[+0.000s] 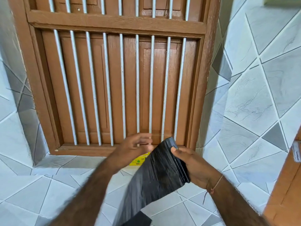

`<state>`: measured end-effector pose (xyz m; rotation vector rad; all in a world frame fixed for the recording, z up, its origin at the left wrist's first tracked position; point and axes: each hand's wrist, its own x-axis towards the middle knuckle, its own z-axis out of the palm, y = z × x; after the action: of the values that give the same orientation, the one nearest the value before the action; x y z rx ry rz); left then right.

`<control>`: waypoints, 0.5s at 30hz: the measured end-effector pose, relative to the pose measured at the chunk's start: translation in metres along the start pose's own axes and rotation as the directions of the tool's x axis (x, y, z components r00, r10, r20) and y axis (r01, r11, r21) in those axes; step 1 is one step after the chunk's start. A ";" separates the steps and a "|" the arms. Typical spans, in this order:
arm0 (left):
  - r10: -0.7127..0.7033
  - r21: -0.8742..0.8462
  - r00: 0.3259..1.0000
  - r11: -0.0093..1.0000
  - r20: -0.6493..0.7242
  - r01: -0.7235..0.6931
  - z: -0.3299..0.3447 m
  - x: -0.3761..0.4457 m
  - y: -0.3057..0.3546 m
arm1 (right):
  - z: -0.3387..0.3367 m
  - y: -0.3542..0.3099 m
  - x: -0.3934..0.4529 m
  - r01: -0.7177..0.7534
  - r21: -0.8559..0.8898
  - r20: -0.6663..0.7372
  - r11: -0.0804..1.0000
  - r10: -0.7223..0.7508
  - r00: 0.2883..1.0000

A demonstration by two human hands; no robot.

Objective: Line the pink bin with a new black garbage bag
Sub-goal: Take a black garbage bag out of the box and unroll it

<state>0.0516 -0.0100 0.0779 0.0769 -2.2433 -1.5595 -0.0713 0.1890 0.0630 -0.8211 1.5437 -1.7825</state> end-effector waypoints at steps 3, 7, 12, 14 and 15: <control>-0.002 -0.066 0.993 0.998 0.121 0.010 0.037 0.009 0.006 | 0.009 -0.001 -0.003 0.014 0.027 0.056 1.000 -0.016 0.998; 0.003 -0.161 0.999 0.987 0.033 0.002 0.053 0.010 0.002 | 0.005 -0.004 -0.005 0.015 0.016 0.028 1.000 -0.016 0.999; 0.046 0.072 0.998 0.996 -0.034 -0.043 0.058 0.013 0.007 | 0.007 -0.002 -0.002 0.028 -0.101 -0.112 0.994 -0.039 0.993; 0.063 0.085 0.996 0.995 -0.056 -0.058 0.059 0.014 0.008 | 0.009 0.002 0.000 0.088 -0.119 -0.139 0.989 -0.105 0.985; 0.064 0.075 0.995 0.996 -0.077 -0.058 0.059 0.014 0.007 | 0.011 0.003 0.000 0.118 -0.131 -0.138 0.984 -0.136 0.981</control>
<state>0.0188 0.0417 0.0714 0.0884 -2.2185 -1.4189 -0.0625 0.1816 0.0615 -0.8816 1.7444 -1.8915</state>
